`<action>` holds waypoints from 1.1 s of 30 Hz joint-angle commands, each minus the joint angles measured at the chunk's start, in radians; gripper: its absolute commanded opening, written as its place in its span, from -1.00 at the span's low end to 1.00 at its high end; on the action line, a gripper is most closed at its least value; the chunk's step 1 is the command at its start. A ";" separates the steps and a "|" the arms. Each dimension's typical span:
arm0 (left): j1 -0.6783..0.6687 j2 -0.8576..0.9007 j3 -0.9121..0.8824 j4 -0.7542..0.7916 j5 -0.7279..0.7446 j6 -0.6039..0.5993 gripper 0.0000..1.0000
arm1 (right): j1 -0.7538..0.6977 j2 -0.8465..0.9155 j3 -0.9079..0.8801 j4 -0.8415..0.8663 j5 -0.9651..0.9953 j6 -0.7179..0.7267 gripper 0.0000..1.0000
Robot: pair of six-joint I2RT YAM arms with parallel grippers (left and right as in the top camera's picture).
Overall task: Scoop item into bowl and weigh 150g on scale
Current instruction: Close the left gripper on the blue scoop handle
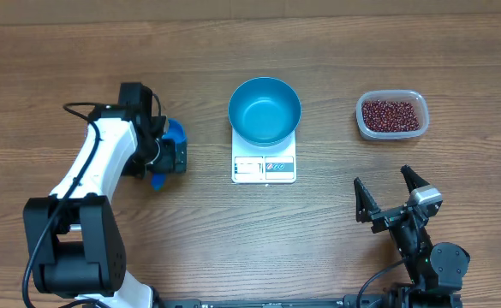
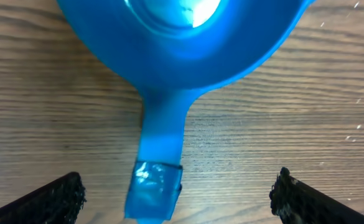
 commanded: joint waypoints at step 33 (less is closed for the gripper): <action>-0.060 -0.002 -0.096 0.195 -0.044 -0.340 -0.07 | 0.004 -0.008 -0.010 0.006 0.002 -0.001 1.00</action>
